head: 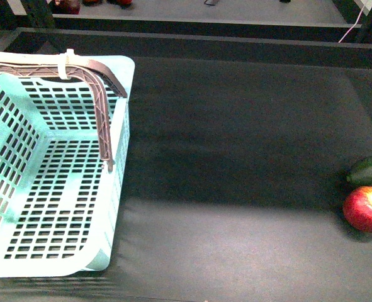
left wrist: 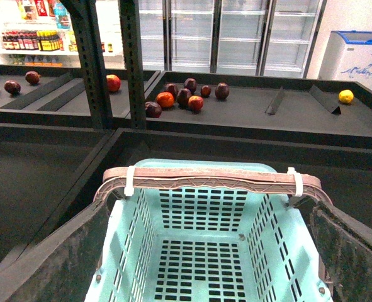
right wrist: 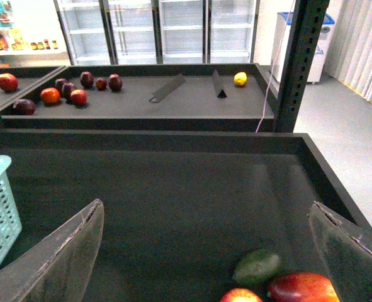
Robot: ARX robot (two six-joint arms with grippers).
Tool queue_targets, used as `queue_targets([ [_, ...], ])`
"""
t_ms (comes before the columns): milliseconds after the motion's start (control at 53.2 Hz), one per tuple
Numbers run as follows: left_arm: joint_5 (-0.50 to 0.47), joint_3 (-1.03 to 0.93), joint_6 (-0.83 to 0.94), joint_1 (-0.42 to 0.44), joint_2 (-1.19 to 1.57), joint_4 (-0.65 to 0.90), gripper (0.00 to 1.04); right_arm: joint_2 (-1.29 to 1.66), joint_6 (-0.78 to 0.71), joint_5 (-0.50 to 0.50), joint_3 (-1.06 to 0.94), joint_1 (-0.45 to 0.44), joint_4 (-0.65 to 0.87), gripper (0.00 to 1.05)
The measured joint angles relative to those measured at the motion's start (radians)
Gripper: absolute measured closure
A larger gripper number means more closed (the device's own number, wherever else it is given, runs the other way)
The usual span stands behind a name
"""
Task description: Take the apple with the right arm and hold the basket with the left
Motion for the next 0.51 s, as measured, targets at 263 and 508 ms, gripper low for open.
queue_targets([
  [263, 0.0, 0.0, 0.0, 0.0, 0.0, 0.0, 0.07, 0.0, 0.0, 0.0, 0.0, 0.0, 0.0, 0.09],
  [508, 0.0, 0.0, 0.0, 0.0, 0.0, 0.0, 0.07, 0.0, 0.0, 0.0, 0.0, 0.0, 0.0, 0.09],
])
